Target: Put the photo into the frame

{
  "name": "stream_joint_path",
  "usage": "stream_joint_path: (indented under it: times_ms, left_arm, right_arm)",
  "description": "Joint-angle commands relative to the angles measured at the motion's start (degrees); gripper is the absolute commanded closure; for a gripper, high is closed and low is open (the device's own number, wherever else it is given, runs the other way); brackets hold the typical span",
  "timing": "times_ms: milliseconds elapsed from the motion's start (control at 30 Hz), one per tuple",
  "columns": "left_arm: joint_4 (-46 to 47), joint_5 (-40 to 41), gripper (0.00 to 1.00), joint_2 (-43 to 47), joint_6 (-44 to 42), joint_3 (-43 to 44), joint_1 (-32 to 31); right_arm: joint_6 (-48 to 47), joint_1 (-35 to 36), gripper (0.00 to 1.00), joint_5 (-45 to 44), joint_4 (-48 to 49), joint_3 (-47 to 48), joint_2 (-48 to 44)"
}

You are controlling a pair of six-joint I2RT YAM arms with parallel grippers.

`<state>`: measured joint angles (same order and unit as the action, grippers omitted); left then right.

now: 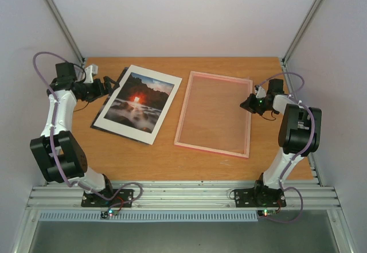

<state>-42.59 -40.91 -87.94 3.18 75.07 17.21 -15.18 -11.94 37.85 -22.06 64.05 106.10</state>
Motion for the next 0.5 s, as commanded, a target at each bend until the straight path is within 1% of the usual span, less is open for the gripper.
stream_joint_path:
  times_ms: [0, 467]
  left_arm:
    - [1.9, -0.6, 0.01, -0.5, 0.2, 1.7, -0.2]
    - [1.8, -0.5, 0.01, -0.5, 0.2, 1.9, -0.2]
  right_arm:
    - [-1.2, -0.4, 0.99, -0.2, -0.5, -0.9, -2.2]
    - [-2.6, -0.4, 0.99, -0.3, -1.0, -0.3, -1.6]
